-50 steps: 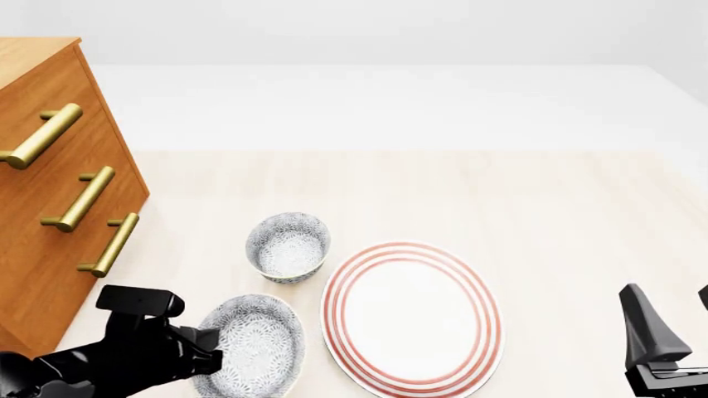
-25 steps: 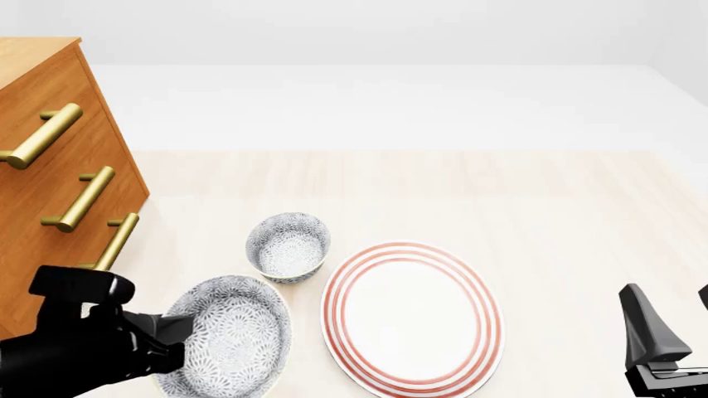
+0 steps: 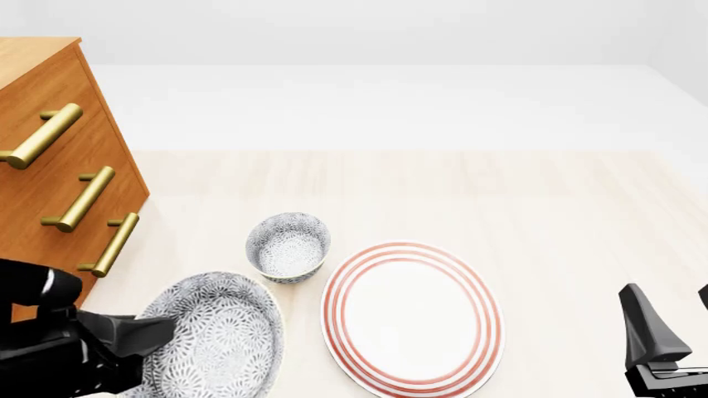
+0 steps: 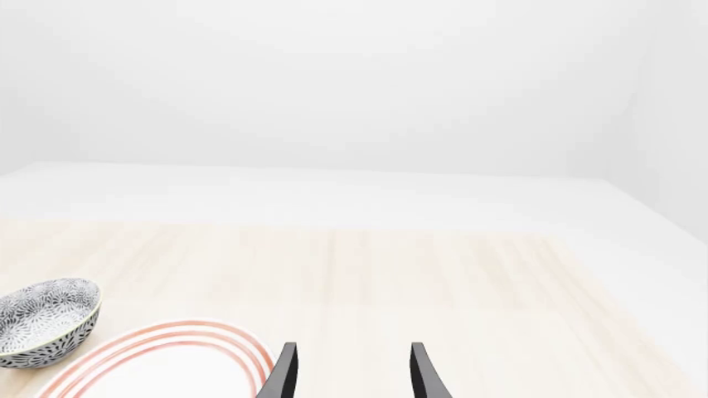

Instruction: Stack the bowl in the middle on the bowl at the back.

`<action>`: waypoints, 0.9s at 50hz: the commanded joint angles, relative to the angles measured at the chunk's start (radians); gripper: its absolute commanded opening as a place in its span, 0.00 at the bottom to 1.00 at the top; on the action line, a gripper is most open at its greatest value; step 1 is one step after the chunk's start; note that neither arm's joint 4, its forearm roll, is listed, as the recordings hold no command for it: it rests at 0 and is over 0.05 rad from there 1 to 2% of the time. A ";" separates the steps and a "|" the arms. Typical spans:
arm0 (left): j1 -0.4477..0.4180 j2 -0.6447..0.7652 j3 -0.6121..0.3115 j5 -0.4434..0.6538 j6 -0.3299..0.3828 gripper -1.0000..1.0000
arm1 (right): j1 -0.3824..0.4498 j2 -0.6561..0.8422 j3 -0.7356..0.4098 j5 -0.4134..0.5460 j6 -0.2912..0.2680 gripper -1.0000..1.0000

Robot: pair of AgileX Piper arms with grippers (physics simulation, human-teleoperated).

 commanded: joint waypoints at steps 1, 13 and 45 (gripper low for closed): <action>-0.058 -0.060 -0.041 0.084 -0.034 0.00 | 0.001 -0.001 0.000 -0.001 -0.003 1.00; -0.105 -0.155 -0.014 0.172 -0.079 0.00 | -0.003 -0.003 -0.001 0.001 -0.004 1.00; -0.270 -0.242 0.180 0.132 -0.252 0.00 | -0.003 -0.005 -0.003 0.000 -0.014 1.00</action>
